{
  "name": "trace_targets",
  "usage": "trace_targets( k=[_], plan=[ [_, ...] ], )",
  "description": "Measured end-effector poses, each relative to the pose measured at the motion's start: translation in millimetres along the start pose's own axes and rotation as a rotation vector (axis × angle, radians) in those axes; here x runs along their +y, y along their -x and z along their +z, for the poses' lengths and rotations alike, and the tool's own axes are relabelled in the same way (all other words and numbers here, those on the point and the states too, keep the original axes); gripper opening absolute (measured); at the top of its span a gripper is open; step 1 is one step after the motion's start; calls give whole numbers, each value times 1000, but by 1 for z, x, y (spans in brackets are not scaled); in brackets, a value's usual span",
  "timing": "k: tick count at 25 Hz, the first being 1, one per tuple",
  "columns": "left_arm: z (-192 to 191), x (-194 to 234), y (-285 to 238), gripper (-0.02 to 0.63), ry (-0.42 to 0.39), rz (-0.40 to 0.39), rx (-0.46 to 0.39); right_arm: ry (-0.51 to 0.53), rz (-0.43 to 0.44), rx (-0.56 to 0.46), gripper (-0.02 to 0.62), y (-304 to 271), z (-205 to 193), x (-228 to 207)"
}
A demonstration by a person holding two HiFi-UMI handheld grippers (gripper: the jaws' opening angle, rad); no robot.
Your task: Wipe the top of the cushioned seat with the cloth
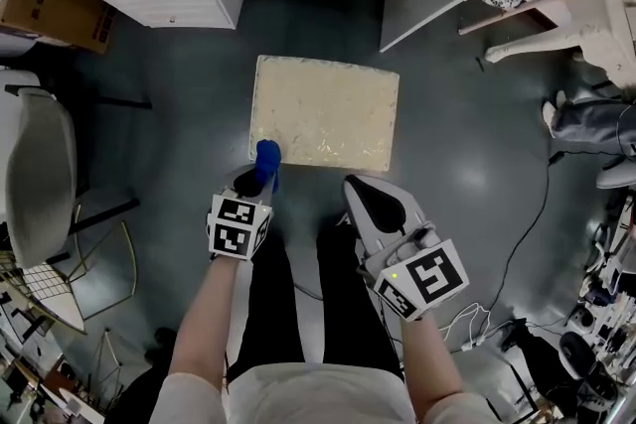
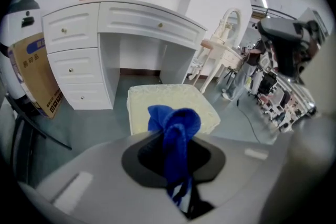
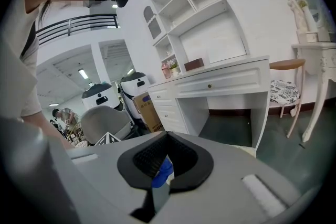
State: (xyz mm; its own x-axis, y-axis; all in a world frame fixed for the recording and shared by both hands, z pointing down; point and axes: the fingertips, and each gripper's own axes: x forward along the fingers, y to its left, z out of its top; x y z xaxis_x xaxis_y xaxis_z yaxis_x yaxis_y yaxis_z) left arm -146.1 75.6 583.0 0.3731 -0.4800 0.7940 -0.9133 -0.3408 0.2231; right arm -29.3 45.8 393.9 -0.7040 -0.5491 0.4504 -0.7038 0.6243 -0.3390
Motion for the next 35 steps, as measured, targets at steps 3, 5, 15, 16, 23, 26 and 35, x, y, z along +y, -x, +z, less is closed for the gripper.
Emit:
trace_targets(
  k=[3, 5, 15, 16, 23, 26, 35],
  plan=[
    [19, -14, 19, 48, -14, -25, -28, -3, -8, -1, 0, 10, 10, 6],
    [35, -23, 34, 48, -20, -43, -57, -10, -11, -8, 0, 18, 18, 10],
    [115, -55, 108, 48, -73, -87, -196, 33, -27, -47, 0, 51, 65, 30],
    [122, -57, 116, 48, -77, -89, -210, 37, -30, -51, 0, 53, 70, 32],
    [168, -82, 172, 48, -119, -106, -312, 71, -41, -74, 0, 76, 100, 43],
    [186, -94, 200, 48, -125, -114, -362, 85, -43, -82, 0, 87, 112, 52],
    [237, -128, 271, 48, -157, -143, -521, 145, -47, -140, 0, 122, 152, 78]
  ],
)
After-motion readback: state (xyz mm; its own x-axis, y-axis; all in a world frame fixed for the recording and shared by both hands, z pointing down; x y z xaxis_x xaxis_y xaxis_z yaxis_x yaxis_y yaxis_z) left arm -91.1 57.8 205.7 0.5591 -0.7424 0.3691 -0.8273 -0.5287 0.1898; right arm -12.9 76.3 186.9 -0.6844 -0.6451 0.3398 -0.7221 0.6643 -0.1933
